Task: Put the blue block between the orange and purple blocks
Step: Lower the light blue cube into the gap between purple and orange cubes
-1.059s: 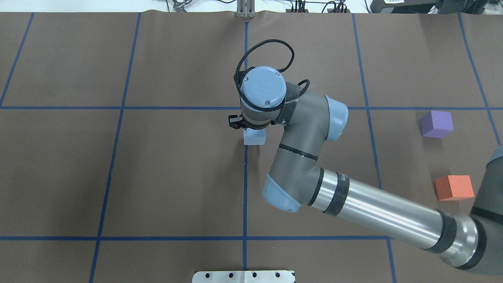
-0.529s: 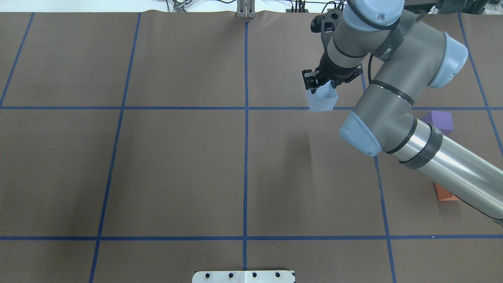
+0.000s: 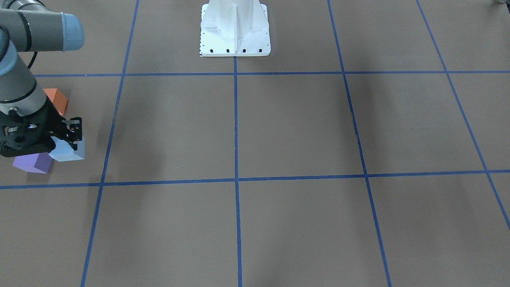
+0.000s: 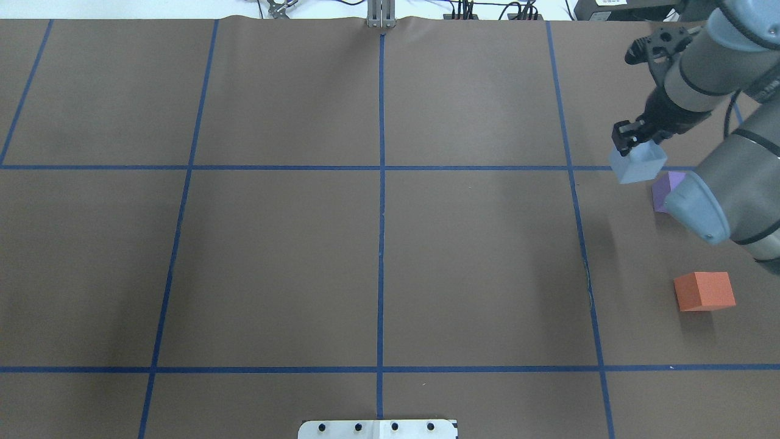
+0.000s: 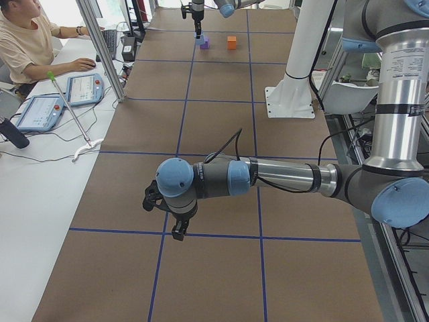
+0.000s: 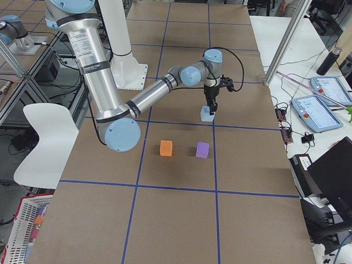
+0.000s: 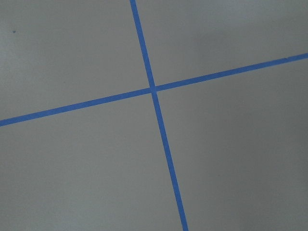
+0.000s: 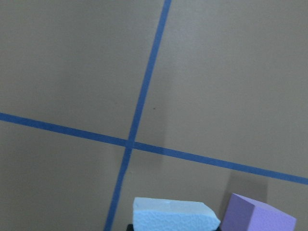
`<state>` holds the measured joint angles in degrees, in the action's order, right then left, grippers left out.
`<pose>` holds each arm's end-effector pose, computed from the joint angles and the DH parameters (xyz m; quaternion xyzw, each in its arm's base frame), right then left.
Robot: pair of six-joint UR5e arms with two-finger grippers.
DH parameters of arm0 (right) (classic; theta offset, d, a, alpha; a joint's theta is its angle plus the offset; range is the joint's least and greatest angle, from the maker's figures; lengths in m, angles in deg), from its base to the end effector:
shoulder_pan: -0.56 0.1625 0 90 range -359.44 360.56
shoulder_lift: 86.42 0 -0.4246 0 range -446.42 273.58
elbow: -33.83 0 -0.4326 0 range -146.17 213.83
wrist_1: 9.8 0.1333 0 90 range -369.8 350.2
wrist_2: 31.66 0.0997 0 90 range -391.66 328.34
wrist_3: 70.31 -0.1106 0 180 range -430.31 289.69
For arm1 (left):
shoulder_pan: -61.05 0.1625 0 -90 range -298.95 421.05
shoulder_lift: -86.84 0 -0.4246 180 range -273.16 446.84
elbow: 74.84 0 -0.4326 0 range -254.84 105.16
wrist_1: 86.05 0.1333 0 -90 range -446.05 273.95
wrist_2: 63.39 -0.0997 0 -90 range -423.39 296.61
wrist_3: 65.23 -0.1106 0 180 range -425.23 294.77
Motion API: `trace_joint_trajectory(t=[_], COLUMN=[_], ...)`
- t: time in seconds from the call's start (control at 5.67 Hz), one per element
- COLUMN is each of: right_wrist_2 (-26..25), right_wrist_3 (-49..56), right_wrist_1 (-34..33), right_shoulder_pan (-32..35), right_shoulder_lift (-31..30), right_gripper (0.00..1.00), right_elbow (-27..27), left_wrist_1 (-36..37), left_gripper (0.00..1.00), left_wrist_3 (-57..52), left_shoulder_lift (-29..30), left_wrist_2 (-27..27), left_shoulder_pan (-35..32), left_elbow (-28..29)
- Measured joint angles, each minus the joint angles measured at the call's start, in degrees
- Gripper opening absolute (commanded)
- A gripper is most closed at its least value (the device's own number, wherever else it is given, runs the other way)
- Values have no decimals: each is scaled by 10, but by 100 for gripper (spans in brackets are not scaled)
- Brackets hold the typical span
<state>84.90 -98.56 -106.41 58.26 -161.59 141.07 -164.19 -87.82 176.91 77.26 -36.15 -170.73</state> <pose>-0.2539 -0.5586 0.3897 0.0723 -0.3016 -0.0841 0.9470 -0.1129 -0.5126 0.6222 0.0649 0.4248 0.0991 0.8975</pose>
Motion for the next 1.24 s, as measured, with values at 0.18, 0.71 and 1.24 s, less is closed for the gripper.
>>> trace_joint_trajectory(t=[0.18,0.71,1.24], right_wrist_2=[8,21,22], right_wrist_3=[7,-36,-134], right_wrist_1=[36,104,205], right_shoulder_pan=[9,16,15], right_shoulder_lift=[-61,-139,-190], right_gripper=[0,16,27], right_elbow=[13,15,10], left_wrist_1=[0,-1,-7], left_gripper=[100,100,100], left_wrist_3=[0,0,1], left_shoulder_lift=[1,7,10], left_wrist_2=[0,0,0], left_shoulder_pan=[1,2,2], left_elbow=[0,0,0])
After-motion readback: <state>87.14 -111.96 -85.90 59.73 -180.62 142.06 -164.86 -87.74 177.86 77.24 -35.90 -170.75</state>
